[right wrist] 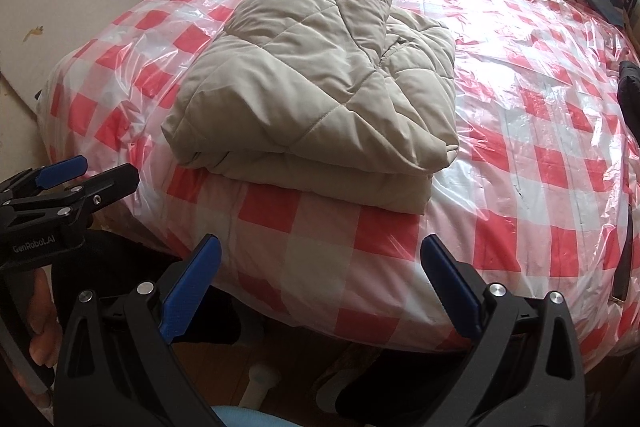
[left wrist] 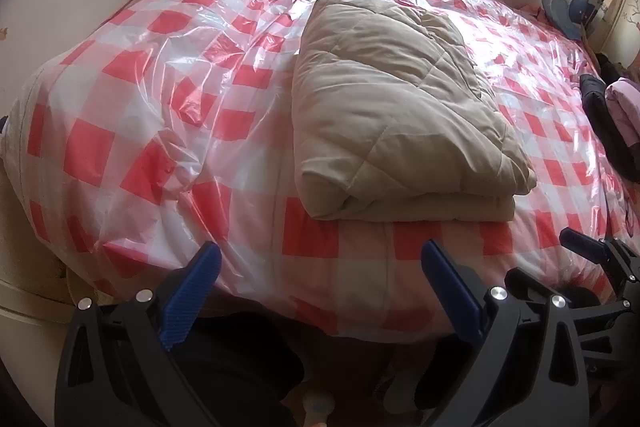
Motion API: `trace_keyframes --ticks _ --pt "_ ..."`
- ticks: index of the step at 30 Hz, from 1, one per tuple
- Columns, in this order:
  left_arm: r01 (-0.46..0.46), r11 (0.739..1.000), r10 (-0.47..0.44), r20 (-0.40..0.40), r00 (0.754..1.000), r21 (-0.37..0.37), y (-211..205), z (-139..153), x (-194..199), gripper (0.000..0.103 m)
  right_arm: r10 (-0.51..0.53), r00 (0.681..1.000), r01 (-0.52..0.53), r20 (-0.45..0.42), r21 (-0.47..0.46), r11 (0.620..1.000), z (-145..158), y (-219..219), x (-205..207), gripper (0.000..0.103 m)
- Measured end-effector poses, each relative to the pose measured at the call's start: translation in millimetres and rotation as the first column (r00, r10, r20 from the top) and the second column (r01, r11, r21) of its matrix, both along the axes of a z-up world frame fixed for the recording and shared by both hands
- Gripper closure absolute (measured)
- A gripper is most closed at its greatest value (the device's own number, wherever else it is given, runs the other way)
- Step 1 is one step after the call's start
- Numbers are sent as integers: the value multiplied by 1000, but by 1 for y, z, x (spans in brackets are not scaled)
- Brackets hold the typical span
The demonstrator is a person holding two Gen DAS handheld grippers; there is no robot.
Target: Fold large clothes
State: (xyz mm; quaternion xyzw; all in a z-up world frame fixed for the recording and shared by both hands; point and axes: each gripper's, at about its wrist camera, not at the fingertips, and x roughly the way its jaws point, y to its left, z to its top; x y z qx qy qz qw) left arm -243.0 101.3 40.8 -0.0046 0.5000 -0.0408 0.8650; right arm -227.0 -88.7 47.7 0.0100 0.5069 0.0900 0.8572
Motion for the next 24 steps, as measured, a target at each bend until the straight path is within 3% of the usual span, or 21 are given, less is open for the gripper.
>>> trace_keyframes --ticks 24 --pt "11 999 -11 7 1000 42 -6 1 0 7 5 1000 -5 -19 9 1000 -8 0 2 7"
